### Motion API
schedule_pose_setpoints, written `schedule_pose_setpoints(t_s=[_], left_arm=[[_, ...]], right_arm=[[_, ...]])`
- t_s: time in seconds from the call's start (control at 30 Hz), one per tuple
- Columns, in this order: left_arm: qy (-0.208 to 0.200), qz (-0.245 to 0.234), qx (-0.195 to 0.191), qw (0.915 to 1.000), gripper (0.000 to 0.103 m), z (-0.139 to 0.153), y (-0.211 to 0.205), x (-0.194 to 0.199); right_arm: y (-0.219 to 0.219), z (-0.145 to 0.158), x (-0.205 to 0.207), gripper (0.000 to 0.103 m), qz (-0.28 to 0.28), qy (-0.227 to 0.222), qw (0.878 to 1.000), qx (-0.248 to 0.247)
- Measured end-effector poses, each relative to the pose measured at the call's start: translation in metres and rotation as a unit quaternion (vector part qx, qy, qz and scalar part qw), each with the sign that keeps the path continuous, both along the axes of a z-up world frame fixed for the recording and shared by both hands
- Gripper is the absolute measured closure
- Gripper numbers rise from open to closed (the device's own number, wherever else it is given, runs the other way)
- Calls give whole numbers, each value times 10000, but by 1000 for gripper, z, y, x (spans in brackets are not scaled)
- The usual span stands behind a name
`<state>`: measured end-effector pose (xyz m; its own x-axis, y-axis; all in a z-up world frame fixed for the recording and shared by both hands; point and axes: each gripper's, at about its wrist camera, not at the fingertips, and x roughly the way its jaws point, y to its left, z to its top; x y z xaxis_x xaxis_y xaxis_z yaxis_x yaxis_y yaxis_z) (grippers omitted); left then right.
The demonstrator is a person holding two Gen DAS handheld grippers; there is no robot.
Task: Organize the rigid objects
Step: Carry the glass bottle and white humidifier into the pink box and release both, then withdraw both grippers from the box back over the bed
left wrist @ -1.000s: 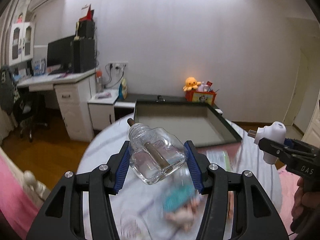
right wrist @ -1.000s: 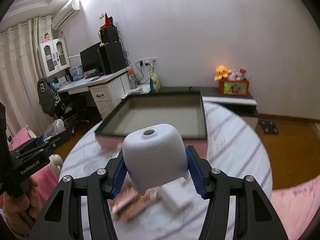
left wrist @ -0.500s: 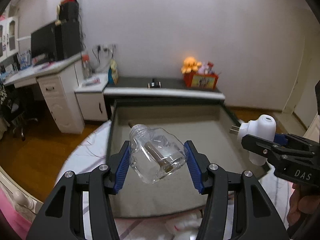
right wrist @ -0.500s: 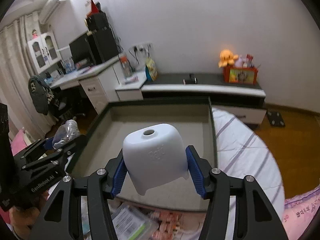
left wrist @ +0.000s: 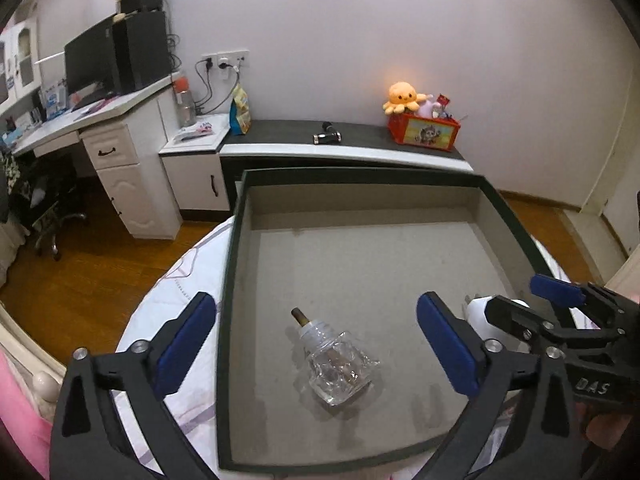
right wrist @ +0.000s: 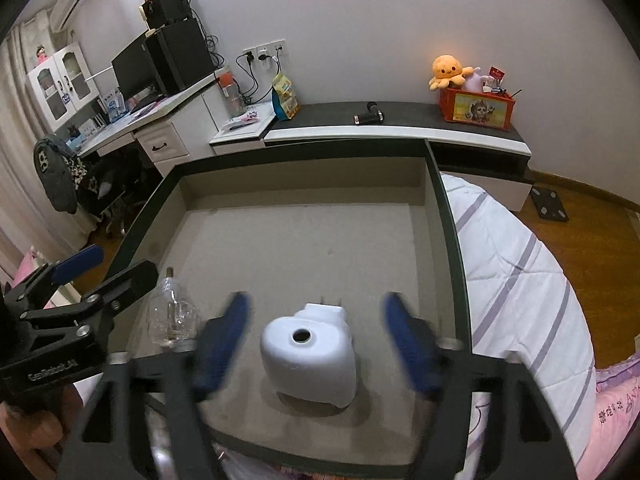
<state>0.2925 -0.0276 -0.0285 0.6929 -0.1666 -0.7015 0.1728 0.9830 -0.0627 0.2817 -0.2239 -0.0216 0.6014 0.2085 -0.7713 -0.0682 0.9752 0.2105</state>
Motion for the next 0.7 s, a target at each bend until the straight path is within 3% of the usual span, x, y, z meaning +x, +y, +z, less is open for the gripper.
schedule_pose_setpoints(t_s=[0.1,0.17,0.47,0.7], left_arm=[[-220,61,-199,9995,0,11,13,-23],[-286,91,-249,9992,0,16,20,-35],[-905,189,-620,9938,0,47,42,-117],[-1201,252,-599,9906,0,63,45,-164]], right_arm=[[-3,8,-9,14,-108,8,9999,-63],[-6,16,-21,0,-169,-161,9997,118],[0,54,-89,0,-192,-895,9951,365],[5,76,-147,0,-78,-1386,9886,588]])
